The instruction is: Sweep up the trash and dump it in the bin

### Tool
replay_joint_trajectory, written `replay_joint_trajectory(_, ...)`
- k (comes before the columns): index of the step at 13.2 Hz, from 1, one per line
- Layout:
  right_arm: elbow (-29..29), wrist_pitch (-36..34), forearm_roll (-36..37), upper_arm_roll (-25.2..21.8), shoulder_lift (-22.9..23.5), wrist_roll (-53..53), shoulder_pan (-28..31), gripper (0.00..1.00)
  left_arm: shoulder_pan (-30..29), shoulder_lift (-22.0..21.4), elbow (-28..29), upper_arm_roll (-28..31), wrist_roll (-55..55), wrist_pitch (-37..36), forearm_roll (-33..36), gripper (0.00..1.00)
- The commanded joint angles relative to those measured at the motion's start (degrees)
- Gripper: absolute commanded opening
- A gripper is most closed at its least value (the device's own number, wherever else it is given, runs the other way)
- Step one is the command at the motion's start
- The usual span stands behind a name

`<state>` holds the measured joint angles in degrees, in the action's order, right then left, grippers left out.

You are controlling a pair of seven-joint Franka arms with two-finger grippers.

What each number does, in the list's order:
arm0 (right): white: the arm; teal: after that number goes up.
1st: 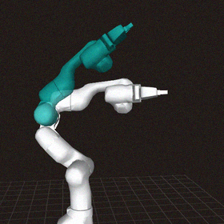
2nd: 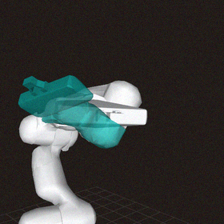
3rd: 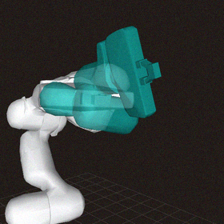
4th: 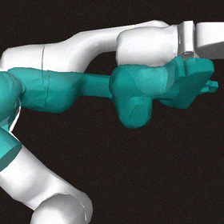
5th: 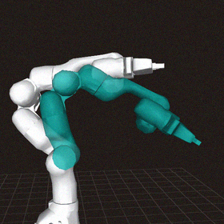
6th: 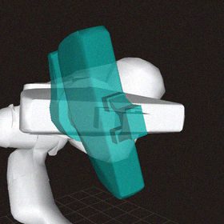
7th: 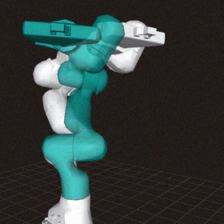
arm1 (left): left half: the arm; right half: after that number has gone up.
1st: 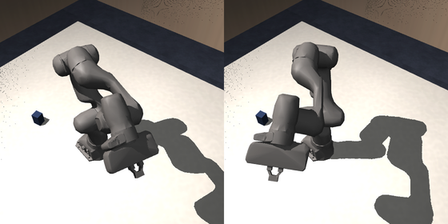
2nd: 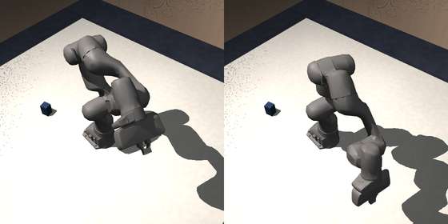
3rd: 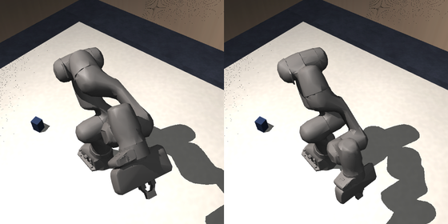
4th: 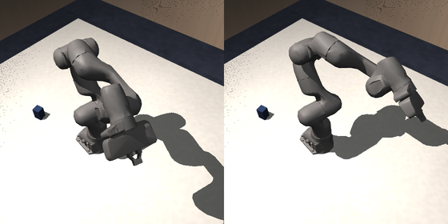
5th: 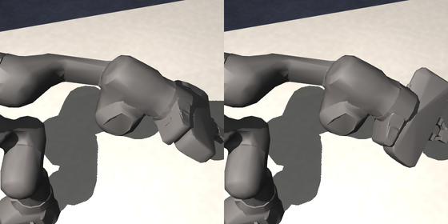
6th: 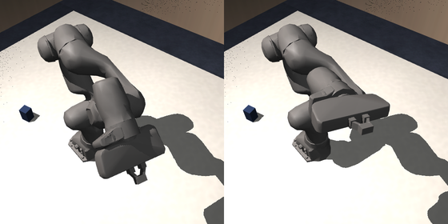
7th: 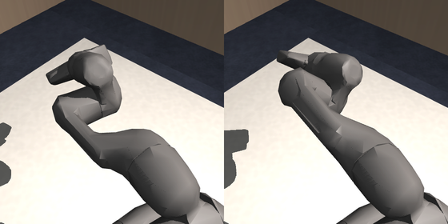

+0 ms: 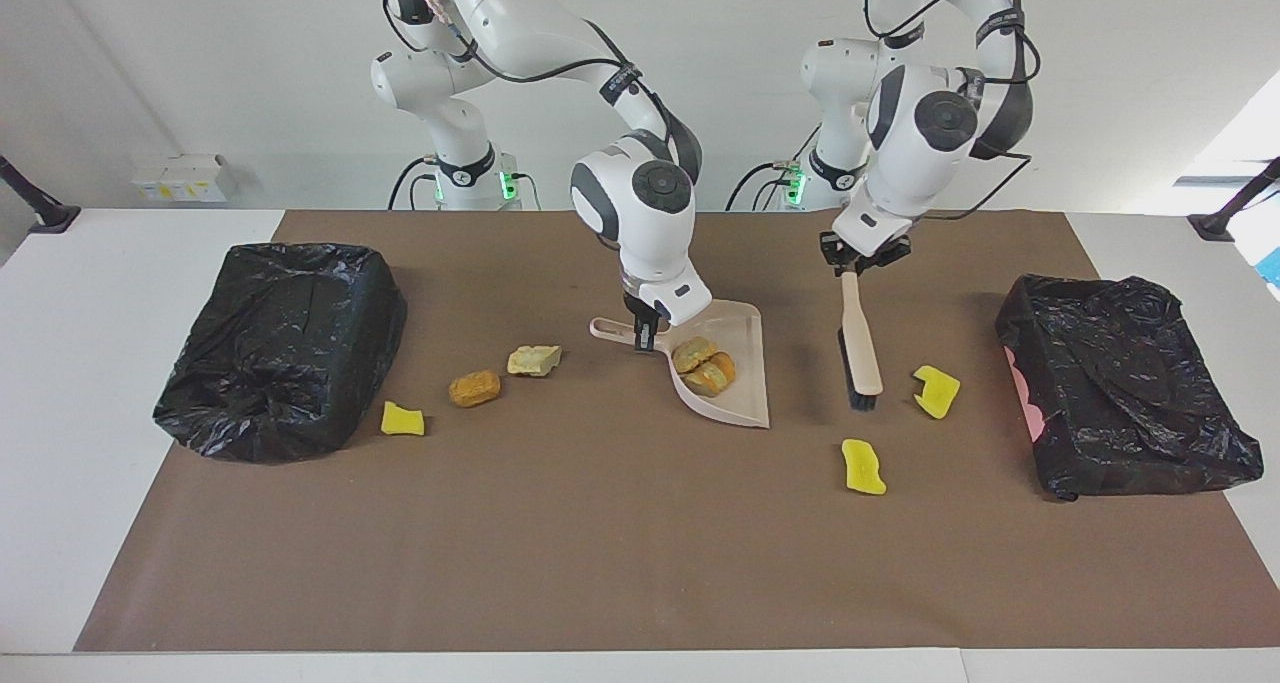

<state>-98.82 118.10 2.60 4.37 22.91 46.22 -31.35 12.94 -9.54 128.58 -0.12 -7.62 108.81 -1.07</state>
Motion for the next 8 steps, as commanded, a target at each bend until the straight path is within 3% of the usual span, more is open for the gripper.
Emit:
replay_joint_trajectory(1,1.8,-1.3,-0.1,0.5,-1.1,1.4,2.2,0.0,-0.2,1.0,-1.4,4.5,1.0,0.7,6.0,0.0)
replay_joint_trajectory(3,5.5,-7.1,-1.6,0.6,-1.8,5.4,5.8,0.0,-0.2,1.5,-1.4,8.2,1.0,0.8,8.2,0.0)
replay_joint_trajectory(8,4.8,-6.6,-2.2,0.6,-2.4,8.7,6.1,0.0,-3.2,5.8,-1.2,8.4,0.6,1.2,9.9,0.0)
